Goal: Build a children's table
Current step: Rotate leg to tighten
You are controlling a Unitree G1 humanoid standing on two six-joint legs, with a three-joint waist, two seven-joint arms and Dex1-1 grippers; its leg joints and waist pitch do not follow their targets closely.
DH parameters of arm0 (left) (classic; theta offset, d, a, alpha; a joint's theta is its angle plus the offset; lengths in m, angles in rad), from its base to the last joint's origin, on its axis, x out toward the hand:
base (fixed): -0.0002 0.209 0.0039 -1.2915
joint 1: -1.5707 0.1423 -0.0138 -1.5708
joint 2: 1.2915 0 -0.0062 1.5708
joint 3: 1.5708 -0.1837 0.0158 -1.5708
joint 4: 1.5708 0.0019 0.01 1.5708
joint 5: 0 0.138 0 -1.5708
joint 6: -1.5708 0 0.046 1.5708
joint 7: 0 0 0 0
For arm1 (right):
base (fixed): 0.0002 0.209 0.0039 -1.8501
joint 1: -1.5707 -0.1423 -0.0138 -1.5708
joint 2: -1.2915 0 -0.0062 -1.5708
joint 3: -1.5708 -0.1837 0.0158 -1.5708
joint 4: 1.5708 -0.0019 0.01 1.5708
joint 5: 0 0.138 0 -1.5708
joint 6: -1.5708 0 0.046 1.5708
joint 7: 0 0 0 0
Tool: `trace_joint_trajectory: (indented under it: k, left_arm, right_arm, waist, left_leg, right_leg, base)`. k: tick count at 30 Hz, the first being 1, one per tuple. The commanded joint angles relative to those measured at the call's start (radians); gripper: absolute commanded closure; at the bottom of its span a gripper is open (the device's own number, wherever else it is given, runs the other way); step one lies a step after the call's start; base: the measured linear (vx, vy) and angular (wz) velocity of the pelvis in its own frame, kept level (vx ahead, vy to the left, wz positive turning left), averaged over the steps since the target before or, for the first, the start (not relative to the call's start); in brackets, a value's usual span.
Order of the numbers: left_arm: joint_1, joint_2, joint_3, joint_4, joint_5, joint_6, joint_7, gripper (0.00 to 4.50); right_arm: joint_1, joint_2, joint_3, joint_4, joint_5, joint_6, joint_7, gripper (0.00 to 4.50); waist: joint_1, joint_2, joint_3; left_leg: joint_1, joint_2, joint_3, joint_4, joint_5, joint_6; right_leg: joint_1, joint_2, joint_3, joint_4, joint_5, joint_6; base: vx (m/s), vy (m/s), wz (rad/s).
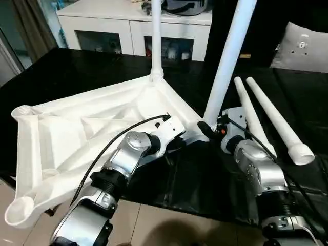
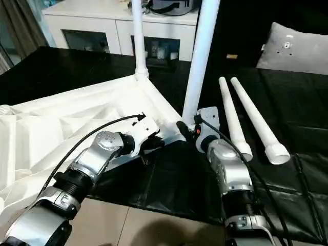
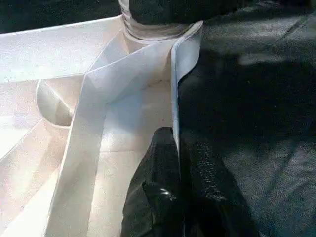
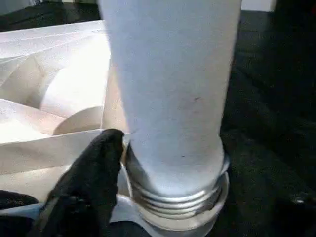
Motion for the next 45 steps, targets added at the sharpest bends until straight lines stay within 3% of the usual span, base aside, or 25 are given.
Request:
trace_joint_trajectory:
  k: [1, 4, 10, 11, 13, 14, 17, 22, 23, 26, 27, 40, 45]
  left_arm:
    - [-0.042, -0.013, -0.002, -0.076, -0.011, -0.068, 0.001, 4.50]
    - [-0.028, 0.020, -0.005, -0.076, -0.027, -0.082, -0.052, 4.50]
    - [-0.007, 0.103, -0.043, -0.052, -0.032, -0.199, -0.203, 4.50]
    - [-0.004, 0.131, -0.057, -0.044, -0.031, -0.224, -0.256, 4.50]
    - [-0.003, 0.149, -0.069, -0.043, -0.032, -0.252, -0.295, 4.50]
    - [-0.004, 0.192, -0.092, -0.040, -0.032, -0.295, -0.379, 4.50]
    - [-0.018, 0.229, -0.106, -0.014, -0.028, -0.348, -0.443, 4.50]
    - [-0.036, 0.255, -0.113, 0.016, -0.029, -0.394, -0.498, 4.50]
    - [-0.042, 0.260, -0.116, 0.026, -0.027, -0.407, -0.506, 4.50]
    - [-0.055, 0.269, -0.120, 0.046, -0.031, -0.435, -0.527, 4.50]
    - [-0.058, 0.271, -0.119, 0.053, -0.034, -0.443, -0.535, 4.50]
    - [-0.059, 0.271, -0.114, 0.087, -0.045, -0.478, -0.575, 4.50]
    - [-0.051, 0.267, -0.110, 0.080, -0.046, -0.467, -0.576, 4.50]
  right_arm:
    - [0.027, 0.012, 0.041, 0.003, 0.012, 0.010, 0.059, 0.86]
    - [0.054, -0.047, 0.043, -0.039, 0.032, -0.024, 0.153, 0.67]
    - [0.078, -0.191, 0.061, -0.058, 0.045, -0.086, 0.360, 0.09]
    - [0.079, -0.232, 0.065, -0.064, 0.059, -0.095, 0.439, 0.03]
    - [0.079, -0.250, 0.068, -0.071, 0.066, -0.096, 0.475, 0.03]
    - [0.079, -0.299, 0.088, -0.087, 0.067, -0.114, 0.560, 0.03]
    - [0.083, -0.354, 0.123, -0.103, 0.073, -0.144, 0.671, 0.03]
    - [0.086, -0.394, 0.161, -0.114, 0.088, -0.138, 0.781, 0.03]
    - [0.085, -0.398, 0.169, -0.113, 0.092, -0.131, 0.805, 0.03]
    - [0.080, -0.396, 0.179, -0.106, 0.096, -0.122, 0.836, 0.39]
    - [0.077, -0.392, 0.182, -0.103, 0.099, -0.123, 0.839, 0.46]
    - [0.088, -0.364, 0.192, -0.102, 0.129, -0.107, 0.861, 1.68]
    - [0.110, -0.358, 0.203, -0.119, 0.137, -0.079, 0.856, 1.81]
  waist:
    - [0.003, -0.006, -0.069]
    - [0.008, -0.003, -0.072]
    - [0.014, -0.005, -0.074]
    - [0.015, -0.009, -0.075]
    - [0.019, -0.006, -0.071]
    - [0.024, -0.013, -0.072]
    - [0.036, -0.007, -0.070]
    - [0.044, -0.009, -0.072]
    - [0.044, -0.014, -0.072]
    - [0.045, -0.013, -0.073]
    - [0.046, -0.017, -0.073]
    - [0.062, -0.012, -0.076]
    - [0.062, -0.012, -0.075]
  left_leg:
    - [-0.004, 0.012, -0.003, -0.070, -0.213, 0.069]
    - [-0.009, 0.014, -0.002, -0.068, -0.175, 0.086]
    - [-0.013, 0.016, 0.000, -0.063, -0.151, 0.115]
    - [-0.016, 0.017, 0.000, -0.061, -0.138, 0.121]
    - [-0.014, 0.019, 0.003, -0.060, -0.137, 0.126]
    - [-0.013, 0.021, 0.003, -0.061, -0.145, 0.126]
    - [-0.010, 0.025, 0.004, -0.061, -0.158, 0.122]
    - [-0.010, 0.025, 0.004, -0.060, -0.156, 0.119]
    - [-0.011, 0.024, 0.005, -0.060, -0.156, 0.118]
    - [-0.013, 0.023, 0.004, -0.059, -0.147, 0.115]
    - [-0.013, 0.024, 0.004, -0.059, -0.144, 0.115]
    - [-0.011, 0.026, 0.004, -0.058, -0.128, 0.110]
    - [-0.011, 0.026, 0.004, -0.059, -0.130, 0.108]
  right_leg:
    - [0.054, -0.051, 0.042, -0.081, -0.364, -0.123]
    - [0.062, -0.051, 0.046, -0.068, -0.271, -0.160]
    - [0.064, -0.053, 0.045, -0.064, -0.257, -0.181]
    - [0.065, -0.053, 0.046, -0.060, -0.248, -0.183]
    - [0.059, -0.053, 0.049, -0.060, -0.241, -0.192]
    - [0.060, -0.053, 0.048, -0.061, -0.257, -0.188]
    - [0.056, -0.055, 0.049, -0.059, -0.274, -0.183]
    - [0.058, -0.055, 0.049, -0.054, -0.255, -0.193]
    - [0.058, -0.055, 0.049, -0.055, -0.259, -0.193]
    - [0.059, -0.056, 0.049, -0.054, -0.270, -0.187]
    - [0.058, -0.056, 0.049, -0.054, -0.271, -0.187]
    - [0.057, -0.056, 0.050, -0.048, -0.239, -0.197]
    - [0.057, -0.056, 0.050, -0.050, -0.253, -0.190]
  base:
    - [0.000, 0.000, 0.00]
    - [0.000, 0.000, 0.00]
    - [0.000, 0.000, 0.00]
    - [0.000, 0.000, 0.00]
    - [0.000, 0.000, 0.00]
    - [0.000, 0.000, 0.00]
    - [0.000, 0.000, 0.00]
    - [0.000, 0.000, 0.00]
    - [0.000, 0.000, 0.00]
    - [0.000, 0.000, 0.00]
    - [0.000, 0.000, 0.00]
    - [0.000, 0.000, 0.00]
    - [0.000, 0.000, 0.00]
